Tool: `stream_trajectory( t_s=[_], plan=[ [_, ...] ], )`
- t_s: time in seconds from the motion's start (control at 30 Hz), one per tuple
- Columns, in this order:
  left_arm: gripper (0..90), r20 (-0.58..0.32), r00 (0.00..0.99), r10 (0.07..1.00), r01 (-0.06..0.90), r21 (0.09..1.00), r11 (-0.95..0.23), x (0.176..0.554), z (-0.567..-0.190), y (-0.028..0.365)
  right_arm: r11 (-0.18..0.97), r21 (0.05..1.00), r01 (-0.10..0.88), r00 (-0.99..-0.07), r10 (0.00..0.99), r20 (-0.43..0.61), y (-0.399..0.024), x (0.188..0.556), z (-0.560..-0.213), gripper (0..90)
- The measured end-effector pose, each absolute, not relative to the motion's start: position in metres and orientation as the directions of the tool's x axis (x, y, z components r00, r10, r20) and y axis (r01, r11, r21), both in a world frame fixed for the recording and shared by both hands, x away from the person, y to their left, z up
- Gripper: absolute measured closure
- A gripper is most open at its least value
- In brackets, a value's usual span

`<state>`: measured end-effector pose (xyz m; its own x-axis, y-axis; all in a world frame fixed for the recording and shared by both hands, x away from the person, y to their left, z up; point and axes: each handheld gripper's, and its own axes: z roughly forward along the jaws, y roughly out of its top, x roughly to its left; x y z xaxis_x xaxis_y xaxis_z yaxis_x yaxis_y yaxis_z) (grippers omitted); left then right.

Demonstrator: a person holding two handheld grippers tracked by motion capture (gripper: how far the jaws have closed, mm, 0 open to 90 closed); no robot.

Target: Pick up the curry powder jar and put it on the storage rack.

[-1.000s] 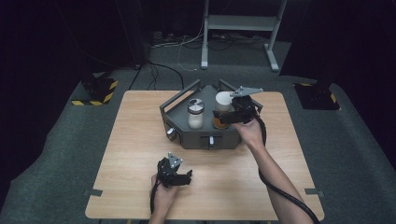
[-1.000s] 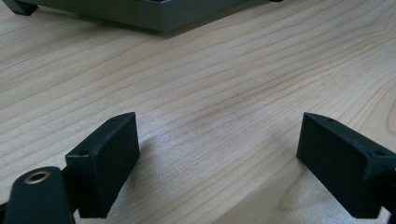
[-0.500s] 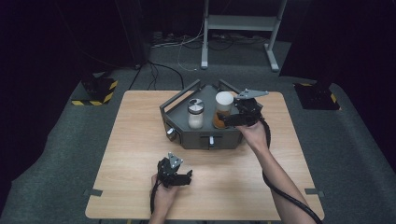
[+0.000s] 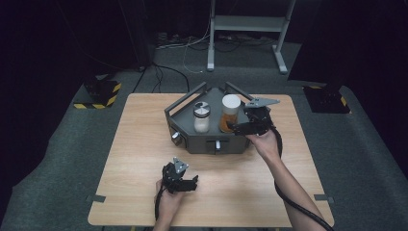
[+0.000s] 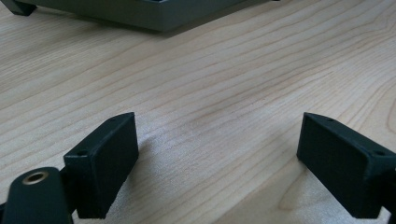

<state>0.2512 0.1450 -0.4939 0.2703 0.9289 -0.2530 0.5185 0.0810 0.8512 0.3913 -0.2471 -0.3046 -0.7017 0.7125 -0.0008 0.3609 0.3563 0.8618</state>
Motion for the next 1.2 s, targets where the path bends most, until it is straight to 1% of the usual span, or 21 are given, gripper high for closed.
stream_trajectory(
  t_s=[0.57,1.13,1.2],
  plan=[
    [12.4,-0.250,0.271,0.930,0.519,0.851,0.077,0.251,-0.494,0.145,0.349,0.858,0.378,-0.689,0.725,0.009,-0.265,0.377,-0.315,11.2],
    [12.4,-0.249,0.271,0.930,0.518,0.852,0.077,0.251,-0.494,0.145,0.364,0.849,0.382,-0.686,0.728,-0.003,-0.280,0.360,-0.326,11.2],
    [12.4,-0.249,0.271,0.930,0.519,0.852,0.077,0.251,-0.494,0.145,0.377,0.846,0.378,-0.686,0.728,-0.018,-0.280,0.356,-0.328,11.2]
  ],
)
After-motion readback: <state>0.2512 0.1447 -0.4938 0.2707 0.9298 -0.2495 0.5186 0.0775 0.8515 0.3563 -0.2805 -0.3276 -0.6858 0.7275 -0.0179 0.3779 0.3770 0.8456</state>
